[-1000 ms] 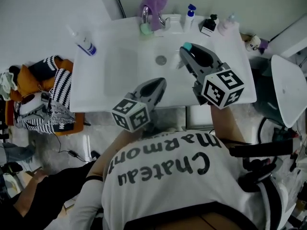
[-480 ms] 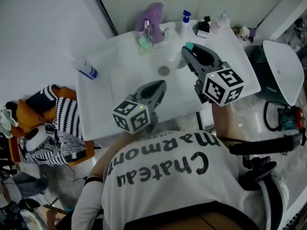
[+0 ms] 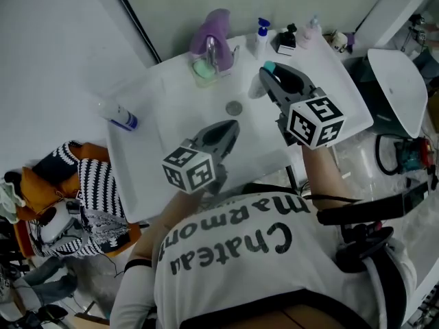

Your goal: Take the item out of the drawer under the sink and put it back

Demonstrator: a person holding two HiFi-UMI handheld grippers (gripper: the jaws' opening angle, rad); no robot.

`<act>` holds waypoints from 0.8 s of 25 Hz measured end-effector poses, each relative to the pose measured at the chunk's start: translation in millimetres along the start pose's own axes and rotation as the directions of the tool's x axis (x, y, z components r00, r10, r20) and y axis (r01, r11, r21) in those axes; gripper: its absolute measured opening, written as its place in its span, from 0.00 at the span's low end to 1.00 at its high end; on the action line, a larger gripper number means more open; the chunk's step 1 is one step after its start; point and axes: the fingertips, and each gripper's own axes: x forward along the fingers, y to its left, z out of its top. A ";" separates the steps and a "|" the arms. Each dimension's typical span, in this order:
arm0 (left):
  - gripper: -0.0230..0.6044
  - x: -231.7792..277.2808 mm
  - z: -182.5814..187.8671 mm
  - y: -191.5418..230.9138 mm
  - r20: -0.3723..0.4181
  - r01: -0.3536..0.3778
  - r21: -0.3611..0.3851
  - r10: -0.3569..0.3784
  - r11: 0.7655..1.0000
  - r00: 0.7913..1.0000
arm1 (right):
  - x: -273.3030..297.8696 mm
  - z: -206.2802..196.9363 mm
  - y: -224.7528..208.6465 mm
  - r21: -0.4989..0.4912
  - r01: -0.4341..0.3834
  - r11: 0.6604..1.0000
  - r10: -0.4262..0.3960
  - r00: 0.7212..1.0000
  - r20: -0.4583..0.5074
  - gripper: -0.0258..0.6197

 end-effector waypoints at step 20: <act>0.05 118.4 -12.8 65.4 -0.137 -0.097 -0.048 0.090 0.994 0.986 | 111.2 -60.5 -93.0 0.084 -0.048 0.995 0.055 0.995 -0.080 0.20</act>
